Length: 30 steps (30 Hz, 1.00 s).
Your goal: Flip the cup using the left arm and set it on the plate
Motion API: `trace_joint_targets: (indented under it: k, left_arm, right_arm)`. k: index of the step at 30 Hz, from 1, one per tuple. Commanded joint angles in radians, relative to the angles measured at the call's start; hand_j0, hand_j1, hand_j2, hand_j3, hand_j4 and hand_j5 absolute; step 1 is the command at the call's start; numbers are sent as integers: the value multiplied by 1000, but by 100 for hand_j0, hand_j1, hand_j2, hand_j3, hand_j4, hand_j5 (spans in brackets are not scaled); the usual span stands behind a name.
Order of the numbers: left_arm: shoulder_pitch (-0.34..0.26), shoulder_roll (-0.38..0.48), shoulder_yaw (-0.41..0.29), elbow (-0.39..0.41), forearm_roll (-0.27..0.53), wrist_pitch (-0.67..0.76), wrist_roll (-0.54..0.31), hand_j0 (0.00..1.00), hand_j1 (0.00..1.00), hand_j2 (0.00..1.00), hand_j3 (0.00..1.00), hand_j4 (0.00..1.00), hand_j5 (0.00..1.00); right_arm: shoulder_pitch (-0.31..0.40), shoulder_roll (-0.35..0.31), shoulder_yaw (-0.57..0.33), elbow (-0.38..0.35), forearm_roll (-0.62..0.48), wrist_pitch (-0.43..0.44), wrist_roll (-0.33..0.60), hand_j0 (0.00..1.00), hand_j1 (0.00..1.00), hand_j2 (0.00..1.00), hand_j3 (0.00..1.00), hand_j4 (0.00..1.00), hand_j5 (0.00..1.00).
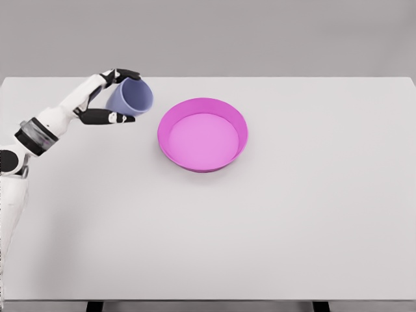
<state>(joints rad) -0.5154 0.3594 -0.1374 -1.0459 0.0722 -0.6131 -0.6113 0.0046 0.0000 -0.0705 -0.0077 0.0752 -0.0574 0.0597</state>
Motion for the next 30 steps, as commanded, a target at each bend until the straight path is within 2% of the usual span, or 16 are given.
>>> trace_joint_targets:
  k: [1, 6, 11, 14, 25, 26, 30]
  left_arm:
    - [0, -31, -1, -3, 60, 2, 0, 72, 72, 72, 72, 72, 72]
    - [23, -94, -5, -5, 77, 2, 0, 72, 72, 72, 72, 72, 72]
    - [31, -112, -27, -6, 84, 2, 0, 72, 72, 72, 72, 72, 72]
    - [32, -115, -31, -52, 84, 2, 0, 71, 71, 71, 71, 71, 71]
    - [32, -131, -117, -45, 84, 2, 0, 71, 71, 71, 71, 71, 71]
    - [31, -131, -142, -45, 84, 2, 0, 71, 71, 71, 71, 71, 71]
    - [31, -152, -152, -45, 84, 2, 0, 71, 71, 71, 71, 71, 71]
  right_arm:
    - [0, 0, 0, 0, 0, -1, 0, 100, 100, 100, 100, 100, 100]
    - [0, 0, 0, 0, 0, 1, 0, 100, 100, 100, 100, 100, 100]
    - [0, 0, 0, 0, 0, 1, 0, 100, 100, 100, 100, 100, 100]
    - [0, 0, 0, 0, 0, 1, 0, 100, 100, 100, 100, 100, 100]
    - [0, 0, 0, 0, 0, 1, 0, 100, 100, 100, 100, 100, 100]
    - [0, 0, 0, 0, 0, 1, 0, 100, 100, 100, 100, 100, 100]
    - [0, 0, 0, 0, 0, -1, 0, 100, 100, 100, 100, 100, 100]
